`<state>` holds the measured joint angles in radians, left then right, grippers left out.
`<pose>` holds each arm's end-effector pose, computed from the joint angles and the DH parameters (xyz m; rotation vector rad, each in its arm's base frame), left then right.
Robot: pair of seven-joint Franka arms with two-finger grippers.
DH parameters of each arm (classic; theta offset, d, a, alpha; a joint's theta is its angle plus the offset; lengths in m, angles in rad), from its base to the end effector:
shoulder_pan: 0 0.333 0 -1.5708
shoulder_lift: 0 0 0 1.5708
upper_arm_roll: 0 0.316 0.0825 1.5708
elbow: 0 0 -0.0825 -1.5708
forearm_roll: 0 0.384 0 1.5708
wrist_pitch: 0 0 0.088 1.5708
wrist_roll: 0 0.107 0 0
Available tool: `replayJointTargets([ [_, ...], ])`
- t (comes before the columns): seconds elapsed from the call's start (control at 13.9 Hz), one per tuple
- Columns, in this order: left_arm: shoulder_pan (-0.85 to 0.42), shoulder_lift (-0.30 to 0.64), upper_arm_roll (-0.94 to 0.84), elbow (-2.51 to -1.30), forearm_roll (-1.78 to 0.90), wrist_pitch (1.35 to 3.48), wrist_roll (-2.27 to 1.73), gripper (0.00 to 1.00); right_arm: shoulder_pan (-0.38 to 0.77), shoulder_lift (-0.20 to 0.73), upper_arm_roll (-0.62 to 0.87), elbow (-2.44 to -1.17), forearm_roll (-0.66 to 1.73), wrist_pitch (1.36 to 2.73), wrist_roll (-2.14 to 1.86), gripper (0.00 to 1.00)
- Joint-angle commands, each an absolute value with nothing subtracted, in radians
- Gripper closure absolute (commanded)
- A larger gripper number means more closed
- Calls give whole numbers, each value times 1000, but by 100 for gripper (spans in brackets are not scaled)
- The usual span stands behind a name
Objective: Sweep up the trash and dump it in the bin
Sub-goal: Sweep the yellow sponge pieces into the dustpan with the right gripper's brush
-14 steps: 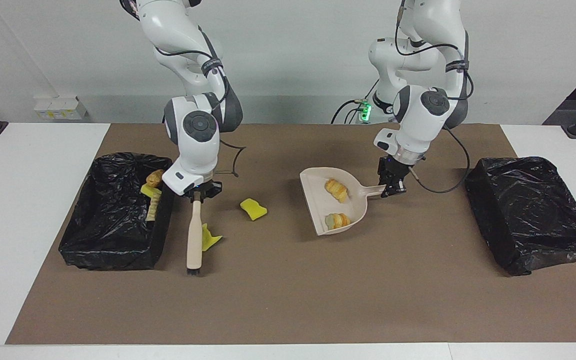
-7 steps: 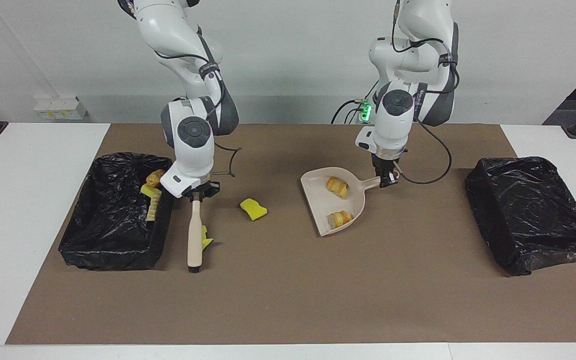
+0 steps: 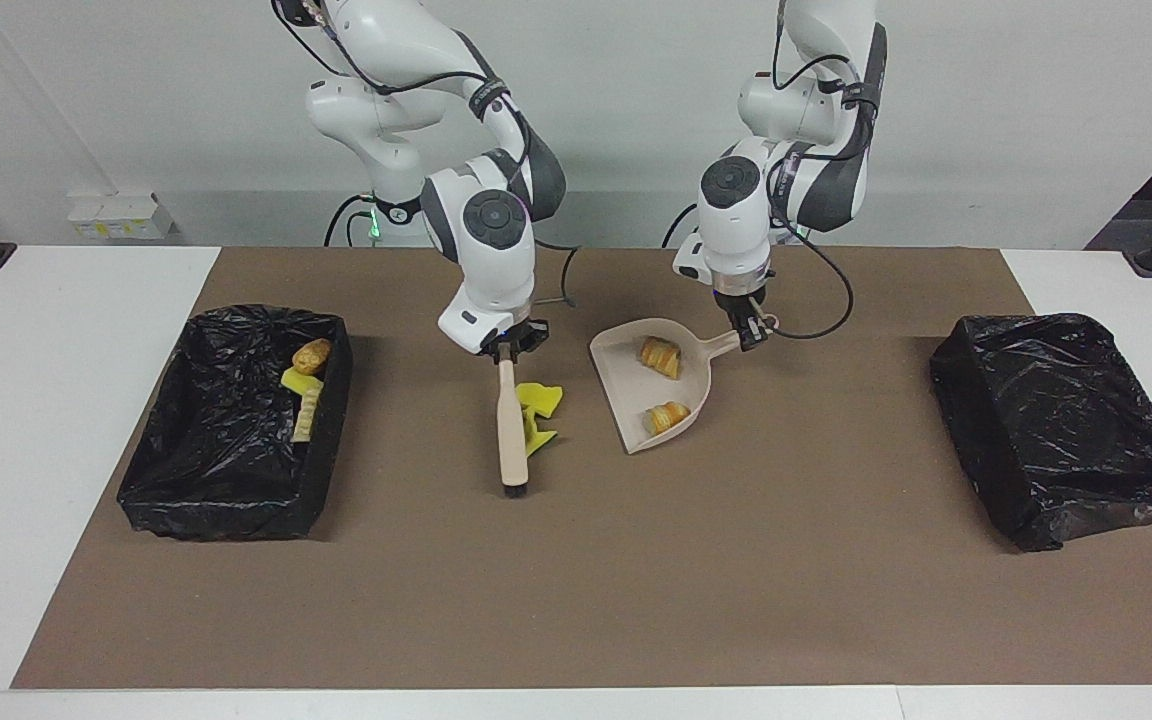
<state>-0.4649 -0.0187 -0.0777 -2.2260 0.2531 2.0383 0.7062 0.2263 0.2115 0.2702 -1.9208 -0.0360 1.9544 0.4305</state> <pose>0.4390 -0.2484 0.3697 -2.2549 1.8656 0.2729 0.5167 0.2708 0.3733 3.0747 0.1252 -0.2510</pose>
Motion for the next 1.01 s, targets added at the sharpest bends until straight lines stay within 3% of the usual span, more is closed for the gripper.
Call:
replayJointTargets([
  [0.0, -491, -28, -69, -2221, 276, 2023, 672, 100, 238, 146, 270, -1914, -6, 1896, 462, 100],
  [0.43, -521, -34, -75, -2221, 276, 2011, 646, 100, 238, 61, 270, -1979, -6, 1796, 403, 100],
  [0.94, -583, -14, -75, -2209, 278, 1994, 568, 100, 196, 72, 270, -2091, 9, 1950, 396, 100],
])
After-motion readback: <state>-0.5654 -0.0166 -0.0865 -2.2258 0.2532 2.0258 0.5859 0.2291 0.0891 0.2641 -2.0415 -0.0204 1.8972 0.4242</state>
